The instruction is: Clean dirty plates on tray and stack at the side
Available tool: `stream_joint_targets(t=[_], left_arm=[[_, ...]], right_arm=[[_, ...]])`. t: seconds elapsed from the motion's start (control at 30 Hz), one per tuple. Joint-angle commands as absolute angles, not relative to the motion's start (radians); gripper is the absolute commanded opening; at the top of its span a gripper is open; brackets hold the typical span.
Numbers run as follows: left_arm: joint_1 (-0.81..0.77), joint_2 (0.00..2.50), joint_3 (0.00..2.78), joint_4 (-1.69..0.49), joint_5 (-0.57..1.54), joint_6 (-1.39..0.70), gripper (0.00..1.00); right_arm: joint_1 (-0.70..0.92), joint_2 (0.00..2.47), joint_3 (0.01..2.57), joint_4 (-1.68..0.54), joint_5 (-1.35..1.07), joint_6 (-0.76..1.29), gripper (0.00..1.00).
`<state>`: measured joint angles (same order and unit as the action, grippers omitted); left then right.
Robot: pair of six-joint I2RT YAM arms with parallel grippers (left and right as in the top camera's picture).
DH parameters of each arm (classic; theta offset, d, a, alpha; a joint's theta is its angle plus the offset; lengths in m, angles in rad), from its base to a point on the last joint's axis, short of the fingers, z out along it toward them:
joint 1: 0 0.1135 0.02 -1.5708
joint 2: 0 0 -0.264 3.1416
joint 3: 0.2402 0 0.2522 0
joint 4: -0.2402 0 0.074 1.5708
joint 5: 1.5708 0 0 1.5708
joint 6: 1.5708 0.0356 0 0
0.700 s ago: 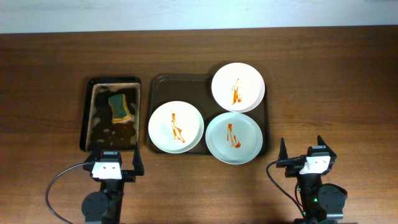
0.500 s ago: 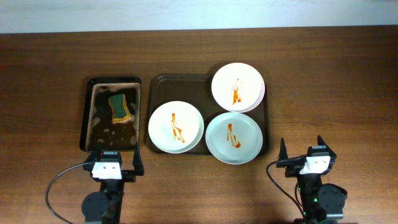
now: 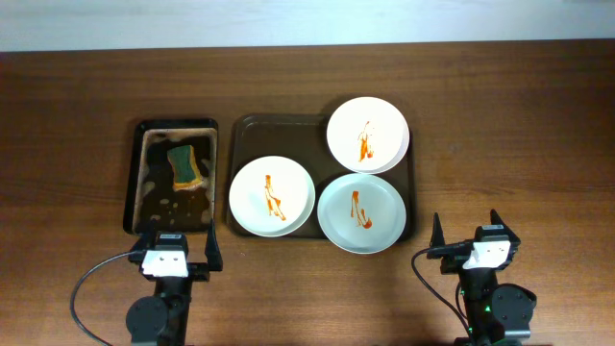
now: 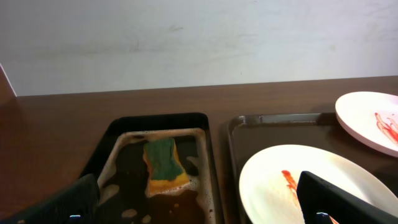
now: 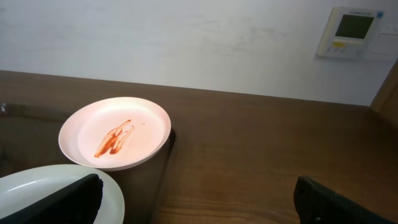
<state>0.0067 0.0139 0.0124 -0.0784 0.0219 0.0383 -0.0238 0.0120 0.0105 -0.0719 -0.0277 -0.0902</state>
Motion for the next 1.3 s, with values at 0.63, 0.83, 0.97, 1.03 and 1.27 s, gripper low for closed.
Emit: stream_joint_targets(t=[0.63,0.83,0.97,1.03,1.27], left_arm=[[0.003,0.006,0.009,-0.081,0.02,0.054,1.0],[0.002,0.006,0.009,-0.081,0.025,0.053,1.0],[0.003,0.006,0.009,-0.08,0.033,0.053,1.0],[0.003,0.006,0.014,-0.081,0.033,0.053,1.0],[0.003,0.076,0.107,-0.166,0.032,0.053,1.0]], right_arm=[[-0.027,0.006,0.006,-0.075,-0.043,-0.097,0.98],[-0.028,0.006,0.006,-0.075,-0.045,-0.097,0.99],[-0.028,0.006,0.006,-0.074,-0.044,-0.089,0.98],[-0.028,0.006,0.006,-0.072,-0.044,-0.089,0.98],[-0.028,0.055,0.073,-0.12,-0.041,-0.067,0.98]])
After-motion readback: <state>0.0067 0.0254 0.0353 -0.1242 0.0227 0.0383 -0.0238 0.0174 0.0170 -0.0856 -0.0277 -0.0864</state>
